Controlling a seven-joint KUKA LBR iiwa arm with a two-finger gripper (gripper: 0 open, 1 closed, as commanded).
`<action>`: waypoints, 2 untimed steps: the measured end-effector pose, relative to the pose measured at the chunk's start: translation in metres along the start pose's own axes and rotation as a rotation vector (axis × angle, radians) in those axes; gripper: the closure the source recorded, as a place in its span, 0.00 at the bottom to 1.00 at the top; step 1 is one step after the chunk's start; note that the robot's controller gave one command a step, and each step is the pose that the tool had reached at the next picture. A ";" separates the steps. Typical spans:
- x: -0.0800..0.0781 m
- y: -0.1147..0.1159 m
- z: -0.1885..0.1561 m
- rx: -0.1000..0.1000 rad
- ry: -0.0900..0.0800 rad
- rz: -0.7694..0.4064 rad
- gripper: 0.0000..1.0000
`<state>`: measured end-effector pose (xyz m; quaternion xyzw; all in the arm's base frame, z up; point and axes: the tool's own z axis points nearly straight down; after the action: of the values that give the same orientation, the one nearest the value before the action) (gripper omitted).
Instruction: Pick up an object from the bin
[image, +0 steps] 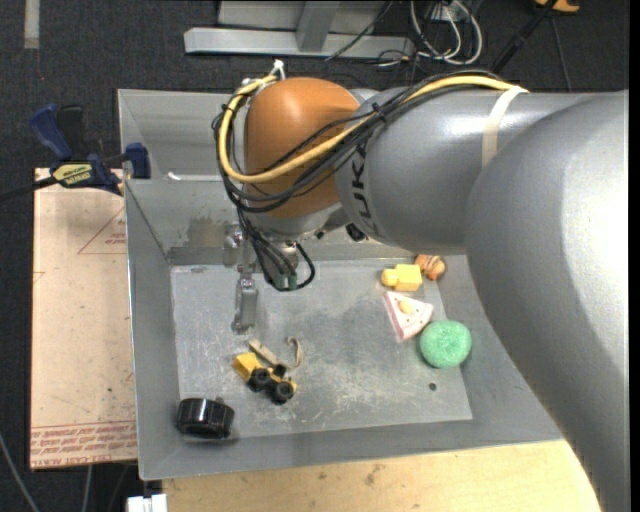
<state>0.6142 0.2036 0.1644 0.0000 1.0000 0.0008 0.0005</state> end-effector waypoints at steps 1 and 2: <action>0.080 -0.043 0.010 0.000 0.000 -0.022 0.00; 0.113 -0.053 0.013 0.001 0.002 -0.075 0.00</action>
Offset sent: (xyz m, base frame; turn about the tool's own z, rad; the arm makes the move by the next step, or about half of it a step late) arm -0.0598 -0.0562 -0.0204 -0.2252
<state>0.5014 0.1504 0.1514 -0.0377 0.9993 0.0004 -0.0005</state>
